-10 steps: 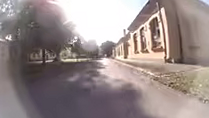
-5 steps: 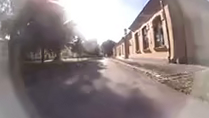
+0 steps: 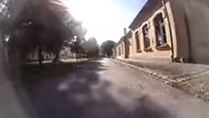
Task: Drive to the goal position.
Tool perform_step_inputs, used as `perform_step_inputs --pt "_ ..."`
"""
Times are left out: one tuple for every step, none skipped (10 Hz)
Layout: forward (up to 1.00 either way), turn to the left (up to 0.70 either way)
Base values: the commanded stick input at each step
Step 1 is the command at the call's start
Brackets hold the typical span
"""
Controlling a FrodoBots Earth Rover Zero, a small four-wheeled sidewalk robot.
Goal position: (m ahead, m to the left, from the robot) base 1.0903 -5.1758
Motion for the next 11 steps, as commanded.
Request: perform_step_inputs --pt "0.7 -0.35" --pt "0.7 -0.35" --pt "0.7 -0.35" --pt "0.7 -0.35" --pt "0.7 -0.35" --pt "0.7 -0.35" --pt "0.7 -0.35" --pt "0.7 -0.35" --pt "0.7 -0.35" --pt "0.7 -0.35" --pt "0.7 -0.35"
